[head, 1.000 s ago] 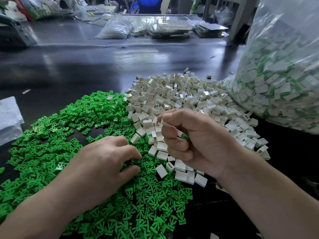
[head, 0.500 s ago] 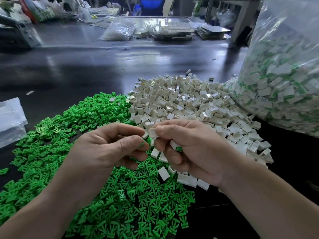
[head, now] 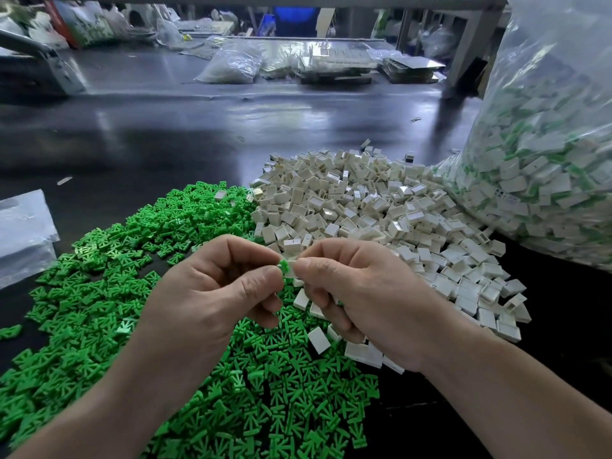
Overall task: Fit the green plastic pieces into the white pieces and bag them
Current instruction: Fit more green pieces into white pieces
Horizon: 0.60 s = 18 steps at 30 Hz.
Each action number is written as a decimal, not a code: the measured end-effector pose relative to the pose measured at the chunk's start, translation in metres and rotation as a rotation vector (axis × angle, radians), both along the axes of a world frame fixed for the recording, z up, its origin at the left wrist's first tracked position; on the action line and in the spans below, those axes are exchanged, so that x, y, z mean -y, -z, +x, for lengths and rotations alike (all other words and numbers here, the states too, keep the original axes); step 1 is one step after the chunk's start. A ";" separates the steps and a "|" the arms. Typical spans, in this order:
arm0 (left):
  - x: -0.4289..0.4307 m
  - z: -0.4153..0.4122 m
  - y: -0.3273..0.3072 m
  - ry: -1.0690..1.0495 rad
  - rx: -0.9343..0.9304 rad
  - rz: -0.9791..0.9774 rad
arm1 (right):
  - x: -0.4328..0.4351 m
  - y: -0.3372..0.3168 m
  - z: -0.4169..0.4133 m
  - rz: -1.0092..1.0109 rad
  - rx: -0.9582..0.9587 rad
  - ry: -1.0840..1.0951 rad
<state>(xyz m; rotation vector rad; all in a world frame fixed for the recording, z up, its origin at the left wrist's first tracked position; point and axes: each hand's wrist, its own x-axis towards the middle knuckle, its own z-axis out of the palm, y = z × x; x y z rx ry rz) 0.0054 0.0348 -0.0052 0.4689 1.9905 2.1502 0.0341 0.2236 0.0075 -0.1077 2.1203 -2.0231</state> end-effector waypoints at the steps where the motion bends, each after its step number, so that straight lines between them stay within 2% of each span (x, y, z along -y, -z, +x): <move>1: 0.000 0.001 -0.001 0.000 -0.024 -0.015 | 0.000 0.000 0.000 0.000 -0.005 -0.003; 9: 0.001 0.001 0.001 -0.058 -0.108 -0.042 | -0.001 -0.001 0.000 -0.045 -0.053 -0.007; 18: 0.001 0.003 0.000 -0.041 -0.171 -0.060 | -0.002 0.000 0.001 0.046 -0.075 -0.002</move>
